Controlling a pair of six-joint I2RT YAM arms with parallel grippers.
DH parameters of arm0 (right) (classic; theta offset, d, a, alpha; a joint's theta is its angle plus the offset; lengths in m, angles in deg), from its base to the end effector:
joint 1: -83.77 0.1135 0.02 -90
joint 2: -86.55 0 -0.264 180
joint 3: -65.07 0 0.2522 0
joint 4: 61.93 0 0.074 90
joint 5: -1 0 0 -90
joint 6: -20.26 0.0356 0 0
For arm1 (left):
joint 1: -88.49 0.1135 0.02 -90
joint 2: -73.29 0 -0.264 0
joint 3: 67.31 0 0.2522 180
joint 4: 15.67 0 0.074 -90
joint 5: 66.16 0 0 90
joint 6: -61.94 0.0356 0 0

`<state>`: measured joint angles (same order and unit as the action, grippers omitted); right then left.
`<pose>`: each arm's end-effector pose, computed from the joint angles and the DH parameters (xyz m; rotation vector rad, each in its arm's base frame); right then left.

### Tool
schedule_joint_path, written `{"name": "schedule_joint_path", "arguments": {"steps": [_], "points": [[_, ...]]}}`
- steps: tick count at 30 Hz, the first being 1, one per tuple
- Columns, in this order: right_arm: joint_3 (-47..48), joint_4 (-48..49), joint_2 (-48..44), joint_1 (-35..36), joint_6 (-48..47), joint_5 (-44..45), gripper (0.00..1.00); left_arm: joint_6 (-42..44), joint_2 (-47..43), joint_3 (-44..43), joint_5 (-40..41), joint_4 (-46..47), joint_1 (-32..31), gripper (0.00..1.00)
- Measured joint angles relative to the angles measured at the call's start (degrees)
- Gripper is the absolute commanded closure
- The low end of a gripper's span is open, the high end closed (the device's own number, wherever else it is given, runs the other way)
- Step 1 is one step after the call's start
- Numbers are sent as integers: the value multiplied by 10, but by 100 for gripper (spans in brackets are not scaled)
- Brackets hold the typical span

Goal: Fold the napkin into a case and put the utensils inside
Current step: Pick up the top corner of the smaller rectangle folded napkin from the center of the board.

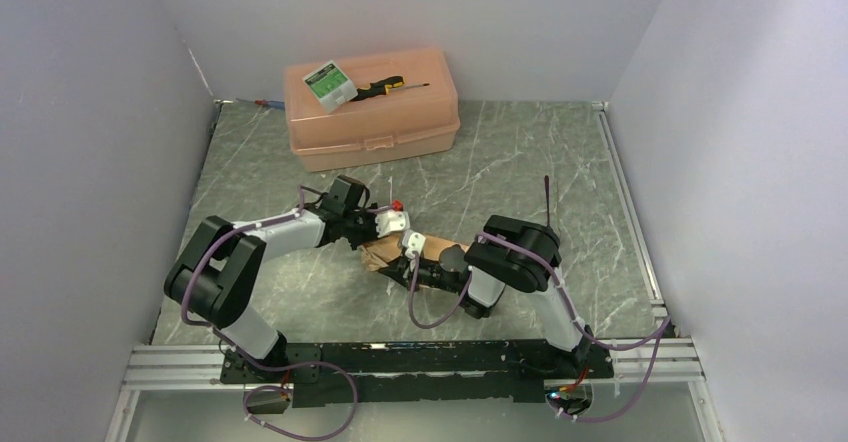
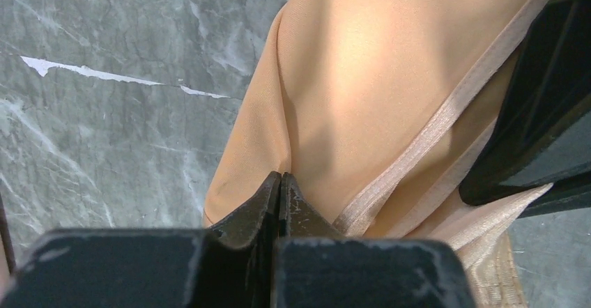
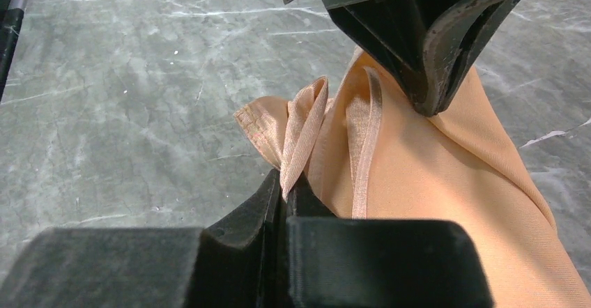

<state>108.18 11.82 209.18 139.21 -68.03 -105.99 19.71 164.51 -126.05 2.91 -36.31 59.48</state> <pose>0.1705 0.2659 0.0770 -1.0024 1.4555 0.9871 0.2586 -0.1579 0.1562 1.6291 1.8147 -0.3113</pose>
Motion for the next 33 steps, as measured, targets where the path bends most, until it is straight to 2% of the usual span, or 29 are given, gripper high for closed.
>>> {"name": "schedule_joint_path", "arguments": {"steps": [9, 18, 27, 33], "points": [[-12, -1, -18, -1, 23, -1, 100, -7, -19, 5, 14, -3, -4, 97], [-17, -1, -25, -28, 99, 7, 100, -42, -69, 17, 9, -9, -11, 97], [-21, -6, -43, -32, 136, 14, 100, -50, -75, 43, -2, -11, -11, 97], [-26, -7, -46, -59, 197, 12, 100, -50, -86, 45, -7, -6, -11, 97]]}}
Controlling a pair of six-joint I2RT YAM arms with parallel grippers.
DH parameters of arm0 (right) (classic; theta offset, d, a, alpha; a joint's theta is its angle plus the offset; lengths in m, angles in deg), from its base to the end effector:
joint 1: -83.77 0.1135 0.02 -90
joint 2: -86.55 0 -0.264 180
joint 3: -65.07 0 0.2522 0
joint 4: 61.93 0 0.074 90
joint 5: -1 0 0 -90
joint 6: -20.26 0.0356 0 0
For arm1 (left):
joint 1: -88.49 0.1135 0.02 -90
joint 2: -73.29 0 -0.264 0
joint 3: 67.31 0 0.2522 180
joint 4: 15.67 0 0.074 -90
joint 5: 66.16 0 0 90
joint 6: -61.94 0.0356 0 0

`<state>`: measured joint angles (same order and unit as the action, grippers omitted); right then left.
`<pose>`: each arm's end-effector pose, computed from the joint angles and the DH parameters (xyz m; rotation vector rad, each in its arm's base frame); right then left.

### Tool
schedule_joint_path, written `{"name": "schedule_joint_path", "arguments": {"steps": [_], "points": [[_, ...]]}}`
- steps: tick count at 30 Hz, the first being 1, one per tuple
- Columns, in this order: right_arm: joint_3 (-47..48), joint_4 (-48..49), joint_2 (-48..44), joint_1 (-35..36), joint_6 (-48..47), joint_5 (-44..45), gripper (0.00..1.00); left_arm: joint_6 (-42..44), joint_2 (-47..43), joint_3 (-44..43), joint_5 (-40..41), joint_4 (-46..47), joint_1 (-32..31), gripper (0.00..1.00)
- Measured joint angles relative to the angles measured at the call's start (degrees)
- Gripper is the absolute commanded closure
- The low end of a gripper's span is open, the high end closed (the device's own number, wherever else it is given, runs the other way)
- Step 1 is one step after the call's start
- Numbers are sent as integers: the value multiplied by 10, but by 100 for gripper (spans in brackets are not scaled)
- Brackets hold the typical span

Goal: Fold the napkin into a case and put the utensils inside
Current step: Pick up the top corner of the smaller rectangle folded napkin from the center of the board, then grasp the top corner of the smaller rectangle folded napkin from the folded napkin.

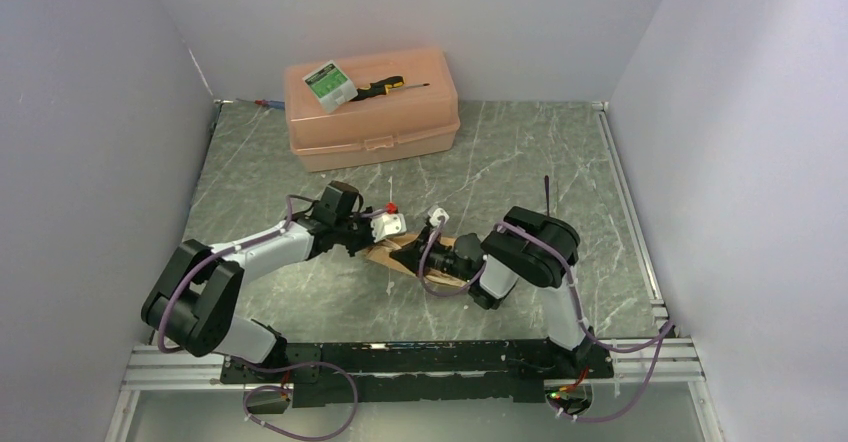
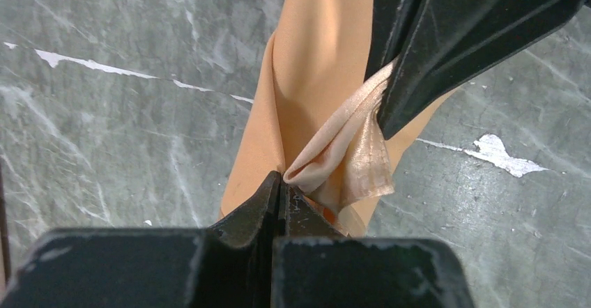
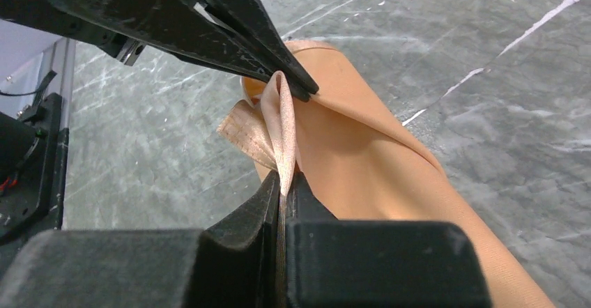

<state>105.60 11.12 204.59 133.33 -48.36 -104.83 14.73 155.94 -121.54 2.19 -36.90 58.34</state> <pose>0.1915 0.2396 0.0919 -0.6505 1.6583 1.1484 0.2332 -0.1507 0.1737 1.5499 1.8154 -0.3562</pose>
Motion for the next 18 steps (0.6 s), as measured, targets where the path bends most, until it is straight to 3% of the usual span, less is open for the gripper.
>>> {"name": "schedule_joint_path", "arguments": {"steps": [6, 18], "points": [[7, -13, -2, -12, 34, -13, 100, -5, -7, 1, -3, 8, 0, 97], [48, -249, -68, -37, 74, -37, 100, -20, -22, 4, -10, 16, 0, 97]]}}
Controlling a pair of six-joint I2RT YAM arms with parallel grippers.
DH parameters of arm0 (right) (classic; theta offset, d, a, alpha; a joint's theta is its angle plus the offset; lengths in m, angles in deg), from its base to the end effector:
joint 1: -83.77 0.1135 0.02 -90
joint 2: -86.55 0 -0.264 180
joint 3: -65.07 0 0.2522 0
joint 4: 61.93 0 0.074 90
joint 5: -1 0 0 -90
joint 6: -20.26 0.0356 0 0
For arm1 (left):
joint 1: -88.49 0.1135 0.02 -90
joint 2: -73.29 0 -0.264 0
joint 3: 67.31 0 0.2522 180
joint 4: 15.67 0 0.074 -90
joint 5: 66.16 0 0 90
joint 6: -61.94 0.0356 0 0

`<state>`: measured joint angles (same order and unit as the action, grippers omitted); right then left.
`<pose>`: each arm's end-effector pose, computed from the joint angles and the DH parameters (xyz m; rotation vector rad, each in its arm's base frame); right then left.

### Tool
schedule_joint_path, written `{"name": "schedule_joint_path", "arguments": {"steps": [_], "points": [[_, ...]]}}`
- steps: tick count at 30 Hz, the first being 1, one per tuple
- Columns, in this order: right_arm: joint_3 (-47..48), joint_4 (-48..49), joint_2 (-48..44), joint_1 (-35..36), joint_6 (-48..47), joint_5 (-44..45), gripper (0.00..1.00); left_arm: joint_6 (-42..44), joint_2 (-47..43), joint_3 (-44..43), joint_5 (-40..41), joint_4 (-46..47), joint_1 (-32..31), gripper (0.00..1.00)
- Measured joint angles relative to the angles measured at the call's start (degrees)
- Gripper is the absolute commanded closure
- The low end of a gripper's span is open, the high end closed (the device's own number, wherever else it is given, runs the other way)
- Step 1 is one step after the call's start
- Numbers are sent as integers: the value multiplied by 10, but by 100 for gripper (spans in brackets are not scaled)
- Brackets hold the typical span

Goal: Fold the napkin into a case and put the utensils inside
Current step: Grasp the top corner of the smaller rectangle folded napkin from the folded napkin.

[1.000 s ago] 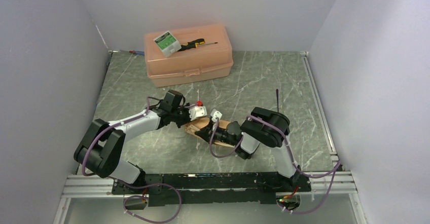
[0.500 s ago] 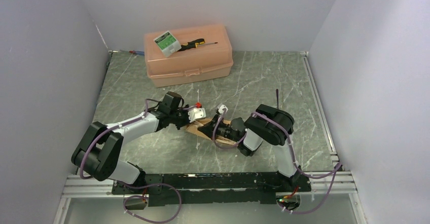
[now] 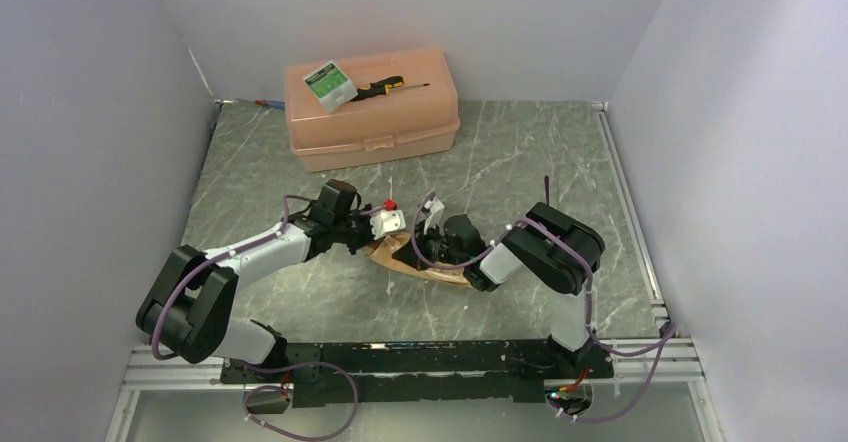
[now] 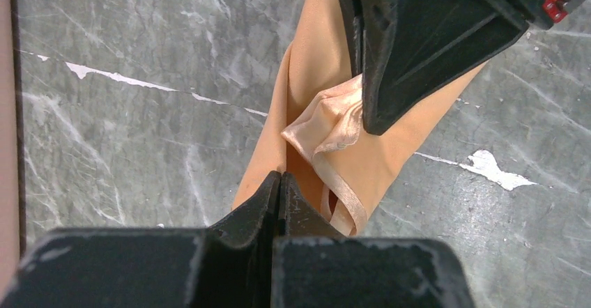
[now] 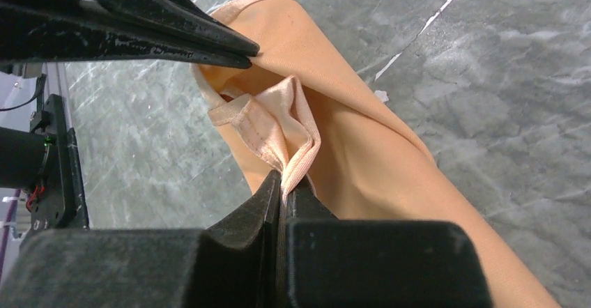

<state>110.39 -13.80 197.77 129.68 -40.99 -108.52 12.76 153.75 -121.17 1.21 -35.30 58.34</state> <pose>0.2148 0.2388 0.0966 -0.5559 1.9733 1.1782 0.2315 -0.1503 0.1838 1.5002 1.7828 -0.3760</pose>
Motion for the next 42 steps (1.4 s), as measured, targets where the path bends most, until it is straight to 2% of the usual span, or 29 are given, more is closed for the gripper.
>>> {"name": "schedule_joint_path", "arguments": {"steps": [6, 26, 34, 42], "points": [[60, -126, -14, -3, 5, -11, 100, -2, -9, 3, 0, 9, 0, 97], [179, -358, -14, -20, 11, -66, 100, -9, -38, 27, -4, 27, 0, 97], [260, -484, 7, -24, 8, -85, 100, 47, -43, 58, -4, 51, -4, 97], [282, -530, 11, -30, 2, -109, 100, 102, -42, 84, 2, 91, -17, 97]]}}
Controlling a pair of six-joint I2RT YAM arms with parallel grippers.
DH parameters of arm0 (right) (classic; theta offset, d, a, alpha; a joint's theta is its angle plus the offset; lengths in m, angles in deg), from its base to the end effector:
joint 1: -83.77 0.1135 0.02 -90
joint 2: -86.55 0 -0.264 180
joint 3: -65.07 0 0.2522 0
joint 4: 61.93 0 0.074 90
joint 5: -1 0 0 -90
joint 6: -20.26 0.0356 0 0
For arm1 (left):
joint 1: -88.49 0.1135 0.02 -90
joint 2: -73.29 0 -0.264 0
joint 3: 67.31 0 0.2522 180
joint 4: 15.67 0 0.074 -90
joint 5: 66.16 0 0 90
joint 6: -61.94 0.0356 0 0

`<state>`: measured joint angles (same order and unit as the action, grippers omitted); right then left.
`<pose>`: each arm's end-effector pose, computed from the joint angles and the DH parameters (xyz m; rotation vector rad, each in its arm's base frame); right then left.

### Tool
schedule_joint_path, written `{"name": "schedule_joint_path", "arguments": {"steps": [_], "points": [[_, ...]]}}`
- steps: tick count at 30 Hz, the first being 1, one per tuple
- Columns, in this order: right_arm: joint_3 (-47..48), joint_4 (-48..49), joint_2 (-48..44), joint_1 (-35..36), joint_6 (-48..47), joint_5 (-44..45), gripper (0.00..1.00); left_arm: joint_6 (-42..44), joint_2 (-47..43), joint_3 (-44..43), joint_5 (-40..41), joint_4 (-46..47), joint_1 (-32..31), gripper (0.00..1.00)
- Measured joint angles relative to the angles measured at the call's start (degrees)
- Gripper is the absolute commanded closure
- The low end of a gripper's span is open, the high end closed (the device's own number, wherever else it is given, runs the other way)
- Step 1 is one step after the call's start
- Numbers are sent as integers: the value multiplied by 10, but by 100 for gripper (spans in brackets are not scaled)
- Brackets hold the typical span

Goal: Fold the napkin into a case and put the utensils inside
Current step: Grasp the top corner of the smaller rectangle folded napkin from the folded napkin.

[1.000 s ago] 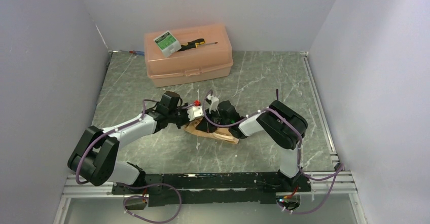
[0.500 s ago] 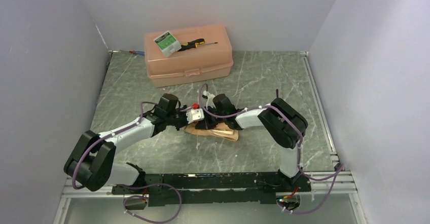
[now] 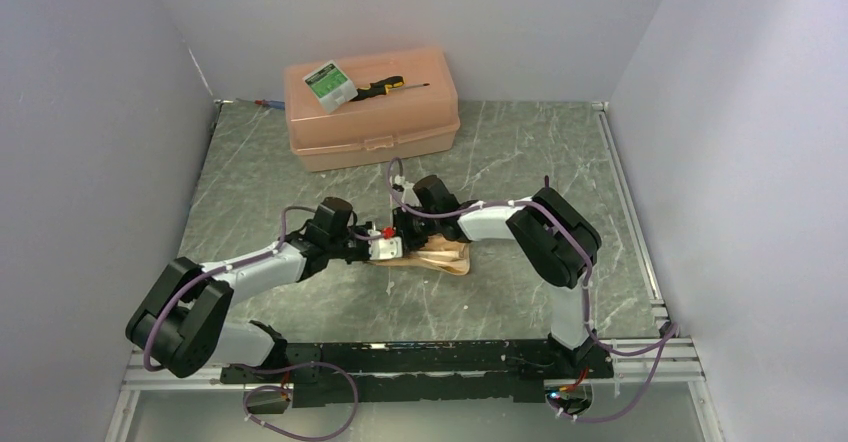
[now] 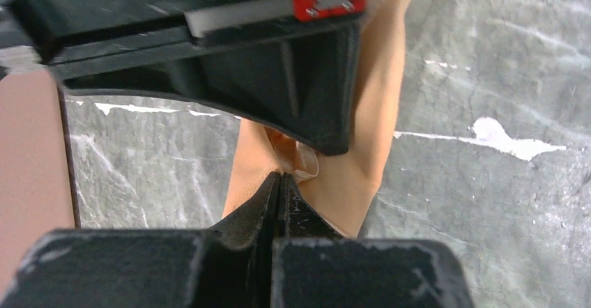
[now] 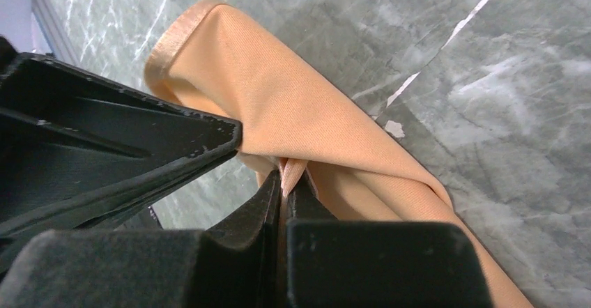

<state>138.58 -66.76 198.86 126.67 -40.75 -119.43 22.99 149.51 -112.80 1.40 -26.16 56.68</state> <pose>0.2753 0.2804 0.1275 -0.5979 2.4717 1.1912 0.2090 -0.1456 0.1706 1.6260 1.5393 -0.2672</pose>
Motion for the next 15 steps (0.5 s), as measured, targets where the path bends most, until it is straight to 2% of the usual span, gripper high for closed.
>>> {"name": "schedule_joint_path", "arguments": {"steps": [5, 11, 15], "points": [[2, 1, 8, -6, 7, -36, 88, 54, 0, 32, 3, 17, -7, 97], [-11, 31, 9, -8, 17, -55, 78, 101, 10, 57, 12, 42, -14, 97], [-23, 56, 9, -9, 21, -64, 78, 106, 14, 57, 19, 47, -16, 97]]}}
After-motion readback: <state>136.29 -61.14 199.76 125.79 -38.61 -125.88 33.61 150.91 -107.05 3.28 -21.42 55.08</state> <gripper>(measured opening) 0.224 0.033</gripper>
